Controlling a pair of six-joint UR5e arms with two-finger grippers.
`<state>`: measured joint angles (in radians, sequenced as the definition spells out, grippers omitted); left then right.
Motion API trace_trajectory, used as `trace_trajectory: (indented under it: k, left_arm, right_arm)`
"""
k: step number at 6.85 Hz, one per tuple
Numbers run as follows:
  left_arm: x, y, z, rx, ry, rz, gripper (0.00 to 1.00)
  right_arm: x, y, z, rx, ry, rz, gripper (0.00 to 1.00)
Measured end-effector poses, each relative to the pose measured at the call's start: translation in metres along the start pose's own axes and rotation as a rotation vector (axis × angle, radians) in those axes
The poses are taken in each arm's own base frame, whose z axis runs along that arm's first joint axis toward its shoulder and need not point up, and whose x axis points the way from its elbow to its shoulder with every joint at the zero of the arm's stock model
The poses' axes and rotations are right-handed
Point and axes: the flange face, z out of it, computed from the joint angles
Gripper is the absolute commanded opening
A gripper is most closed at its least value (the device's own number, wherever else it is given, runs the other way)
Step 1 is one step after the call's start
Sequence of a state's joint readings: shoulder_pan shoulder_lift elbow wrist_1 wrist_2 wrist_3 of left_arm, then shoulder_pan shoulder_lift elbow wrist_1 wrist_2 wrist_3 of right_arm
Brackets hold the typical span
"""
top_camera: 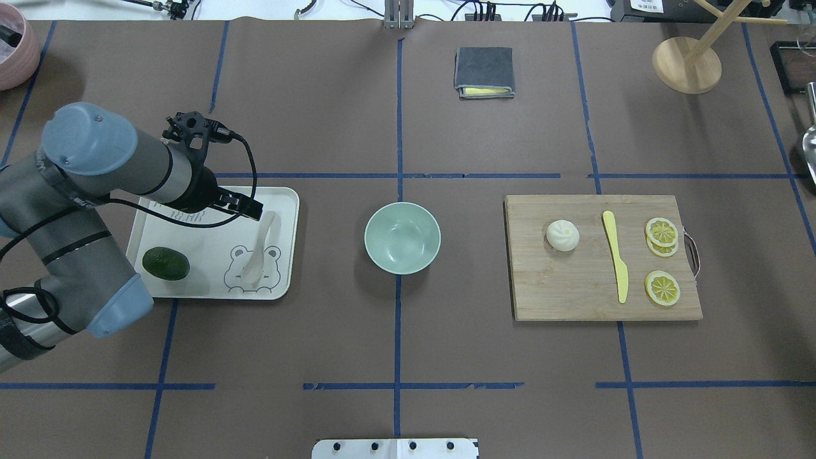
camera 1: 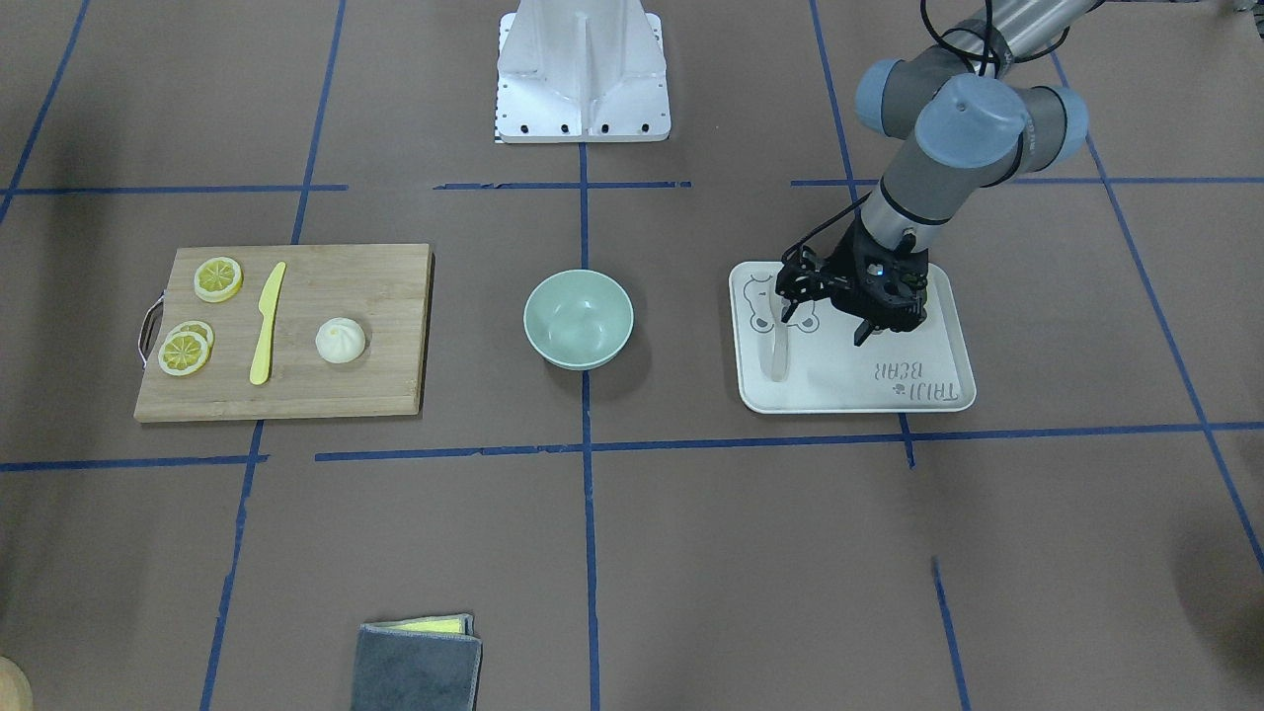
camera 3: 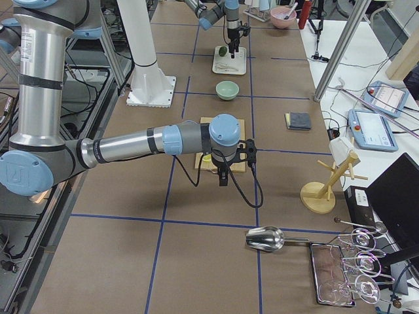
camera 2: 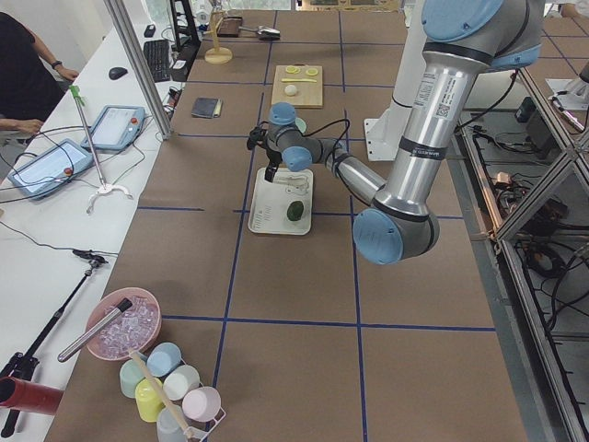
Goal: Put spoon and bun in bowl
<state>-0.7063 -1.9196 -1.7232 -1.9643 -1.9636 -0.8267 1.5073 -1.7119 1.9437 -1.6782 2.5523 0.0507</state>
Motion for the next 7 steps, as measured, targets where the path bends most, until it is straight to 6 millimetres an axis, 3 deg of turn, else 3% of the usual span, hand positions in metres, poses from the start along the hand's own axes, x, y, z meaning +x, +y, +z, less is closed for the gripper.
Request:
trace_trajectory:
  k: [3,4,5,6,7]
  left_arm:
    - [0.019,0.008,0.043,-0.008,-0.100,0.017,0.97]
    - [0.027,0.008,0.050,-0.016,-0.102,0.024,0.86]
    - [0.032,0.008,0.053,-0.020,-0.099,0.029,0.52]
    - [0.034,0.009,0.054,-0.023,-0.099,0.033,0.33]
    - [0.034,0.010,0.055,-0.026,-0.099,0.037,0.21]
  right_arm:
    - [0.000,0.000,0.002,-0.004,0.001,0.000,1.00]
    - [0.001,0.000,0.002,-0.005,0.001,0.001,1.00]
    - [0.000,0.000,0.003,-0.007,0.001,0.001,1.00]
    - [0.000,0.000,0.003,-0.008,0.001,0.001,1.00]
    - [0.000,0.000,0.003,-0.008,0.001,0.000,1.00]
